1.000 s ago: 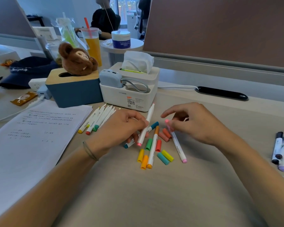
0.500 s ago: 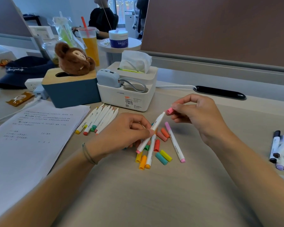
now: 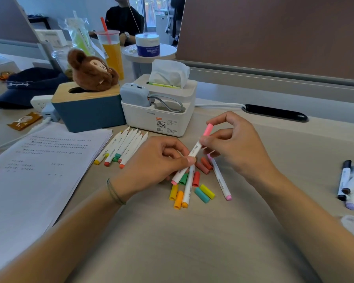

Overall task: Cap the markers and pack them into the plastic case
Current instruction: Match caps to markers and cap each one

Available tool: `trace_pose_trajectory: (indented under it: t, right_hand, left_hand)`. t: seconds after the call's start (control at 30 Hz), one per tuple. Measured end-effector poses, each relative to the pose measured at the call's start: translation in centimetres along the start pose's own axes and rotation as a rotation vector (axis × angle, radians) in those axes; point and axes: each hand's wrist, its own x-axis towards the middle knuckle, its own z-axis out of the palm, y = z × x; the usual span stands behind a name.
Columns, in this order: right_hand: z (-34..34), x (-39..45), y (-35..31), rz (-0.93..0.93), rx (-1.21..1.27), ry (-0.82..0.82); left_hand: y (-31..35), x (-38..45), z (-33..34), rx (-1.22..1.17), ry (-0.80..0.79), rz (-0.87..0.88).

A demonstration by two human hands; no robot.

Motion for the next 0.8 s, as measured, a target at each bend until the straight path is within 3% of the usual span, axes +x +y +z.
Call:
trace_pose_trajectory:
  t: [0.4, 0.63, 0.8]
  right_hand:
    - [1.7, -0.9, 0.4, -0.018, 0.055, 0.066]
    - [1.9, -0.7, 0.4, 0.005, -0.029, 0.086]
    - [2.5, -1.2, 0.4, 0.029, 0.007, 0.021]
  left_hand:
    - [-0.5, 0.1, 0.7, -0.041, 0.050, -0.008]
    - [-0.8, 0.0, 1.3, 0.185, 0.237, 0.068]
    - [-0.9, -0.2, 1.3, 0.206, 0.249, 0.099]
